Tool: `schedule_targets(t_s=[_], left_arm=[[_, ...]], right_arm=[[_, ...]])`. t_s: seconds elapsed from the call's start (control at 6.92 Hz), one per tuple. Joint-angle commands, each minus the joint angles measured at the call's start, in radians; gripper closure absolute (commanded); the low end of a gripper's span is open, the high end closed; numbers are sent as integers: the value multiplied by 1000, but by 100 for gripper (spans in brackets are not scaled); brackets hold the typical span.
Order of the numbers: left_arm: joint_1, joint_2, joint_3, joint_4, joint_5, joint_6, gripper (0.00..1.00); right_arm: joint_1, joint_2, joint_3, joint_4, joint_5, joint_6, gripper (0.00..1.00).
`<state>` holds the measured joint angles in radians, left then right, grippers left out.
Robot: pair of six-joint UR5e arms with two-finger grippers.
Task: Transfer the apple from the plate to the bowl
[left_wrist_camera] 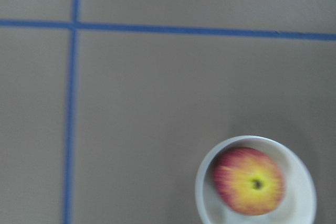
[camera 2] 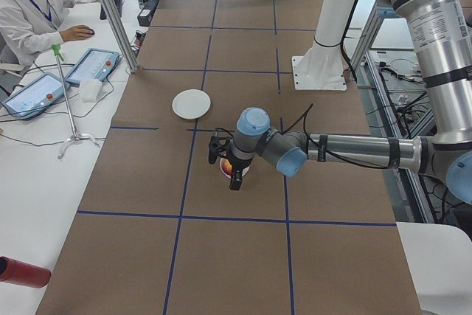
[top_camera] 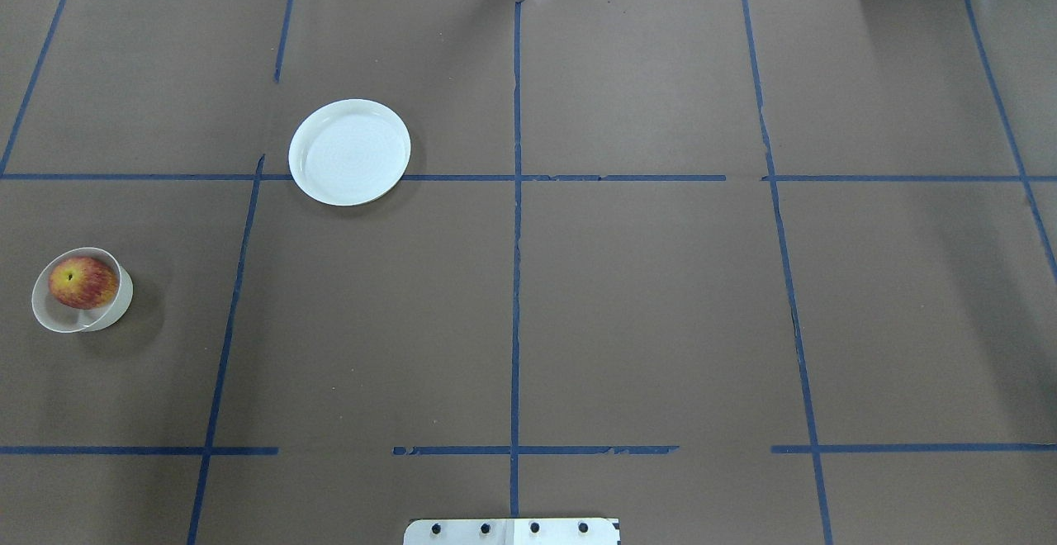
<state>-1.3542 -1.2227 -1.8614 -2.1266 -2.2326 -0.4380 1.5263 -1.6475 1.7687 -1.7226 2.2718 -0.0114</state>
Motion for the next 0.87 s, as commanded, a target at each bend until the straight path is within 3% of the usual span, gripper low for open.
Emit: schedule_targets(t_s=[0.0, 0.14, 0.29, 0.58, 0.72], left_arm=[[-306, -70, 73, 294, -27, 453, 0], [-350, -206, 85, 535, -25, 546, 0], [-359, -309, 88, 650, -25, 547, 0], [-356, -331, 82, 682, -33, 525, 0], [-321, -290, 74, 676, -41, 450, 0]], right_arm=[[0, 0, 0, 0, 0, 1, 0], [0, 0, 0, 0, 0, 1, 0], [0, 0, 0, 0, 0, 1, 0], [0, 0, 0, 1, 0, 1, 0], [0, 0, 0, 0, 0, 1, 0]])
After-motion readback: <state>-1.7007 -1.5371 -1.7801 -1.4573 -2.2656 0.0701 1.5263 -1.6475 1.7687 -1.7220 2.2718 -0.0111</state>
